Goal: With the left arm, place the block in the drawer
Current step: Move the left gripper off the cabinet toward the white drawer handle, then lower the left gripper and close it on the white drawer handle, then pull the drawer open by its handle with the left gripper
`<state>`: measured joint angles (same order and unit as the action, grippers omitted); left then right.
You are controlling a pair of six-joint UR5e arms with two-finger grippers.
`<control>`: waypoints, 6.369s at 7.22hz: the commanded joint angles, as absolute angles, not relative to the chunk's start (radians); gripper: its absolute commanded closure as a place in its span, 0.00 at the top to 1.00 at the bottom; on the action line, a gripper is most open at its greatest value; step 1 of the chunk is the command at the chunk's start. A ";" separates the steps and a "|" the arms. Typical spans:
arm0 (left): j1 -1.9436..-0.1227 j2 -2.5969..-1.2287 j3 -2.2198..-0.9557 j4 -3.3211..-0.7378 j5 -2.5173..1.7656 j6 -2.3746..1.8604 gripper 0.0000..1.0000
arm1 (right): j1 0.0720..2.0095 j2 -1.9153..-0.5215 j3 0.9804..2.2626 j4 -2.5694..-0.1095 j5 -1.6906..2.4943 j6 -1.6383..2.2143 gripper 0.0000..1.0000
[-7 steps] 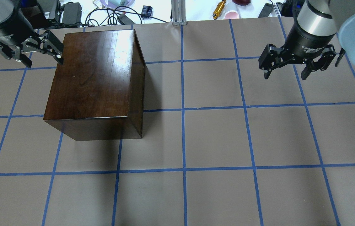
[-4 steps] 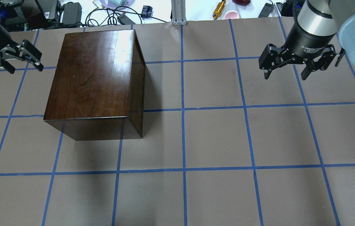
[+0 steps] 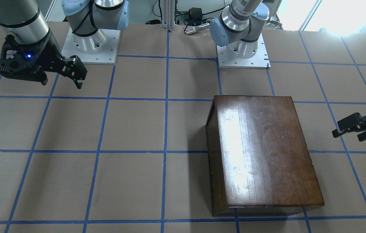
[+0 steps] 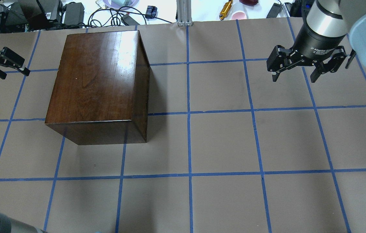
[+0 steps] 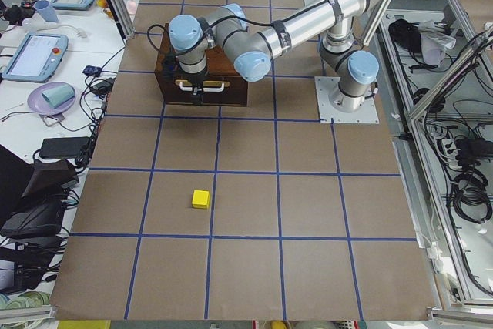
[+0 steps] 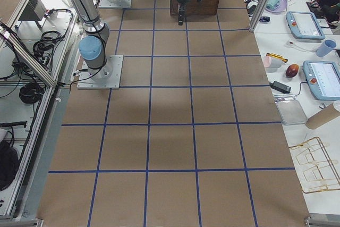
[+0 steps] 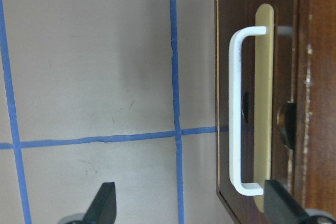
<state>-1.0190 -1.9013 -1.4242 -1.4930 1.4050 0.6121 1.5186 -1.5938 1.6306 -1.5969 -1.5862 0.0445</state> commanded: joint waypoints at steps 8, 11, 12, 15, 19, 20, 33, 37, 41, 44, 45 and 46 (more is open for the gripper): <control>-0.983 -1.991 -1.520 -1.494 1.181 0.638 0.98 | 1.519 -1.594 1.631 -1.597 -1.586 0.044 1.00; -1.002 -2.000 -1.520 -1.491 1.180 0.585 0.96 | 1.519 -1.594 1.631 -1.597 -1.586 0.044 1.00; -1.005 -2.002 -1.520 -1.490 1.180 0.583 0.96 | 1.519 -1.594 1.631 -1.597 -1.586 0.044 1.00; -1.008 -2.009 -1.520 -1.489 1.180 0.583 0.96 | 1.519 -1.594 1.631 -1.597 -1.586 0.044 1.00; -1.008 -2.036 -1.520 -1.489 1.180 0.588 0.94 | 1.519 -1.594 1.631 -1.597 -1.586 0.044 1.00; -1.008 -2.037 -1.522 -1.489 1.180 0.588 0.94 | 1.519 -1.594 1.631 -1.597 -1.586 0.044 1.00; -1.003 -2.034 -1.505 -1.462 1.243 0.594 0.79 | 1.519 -1.594 1.631 -1.597 -1.586 0.044 1.00; -0.997 -2.034 -1.503 -1.442 1.266 0.597 0.71 | 1.519 -1.594 1.631 -1.597 -1.586 0.044 1.00; -0.991 -2.034 -1.503 -1.417 1.302 0.601 0.71 | 1.519 -1.594 1.631 -1.597 -1.586 0.044 1.00; -0.985 -2.042 -1.482 -1.417 1.324 0.627 0.71 | 1.519 -1.594 1.631 -1.597 -1.586 0.044 1.00; -0.980 -2.043 -1.482 -1.417 1.324 0.627 0.71 | 1.519 -1.594 1.631 -1.597 -1.586 0.044 1.00; -0.979 -2.043 -1.480 -1.417 1.324 0.627 0.71 | 1.519 -1.594 1.631 -1.597 -1.586 0.044 1.00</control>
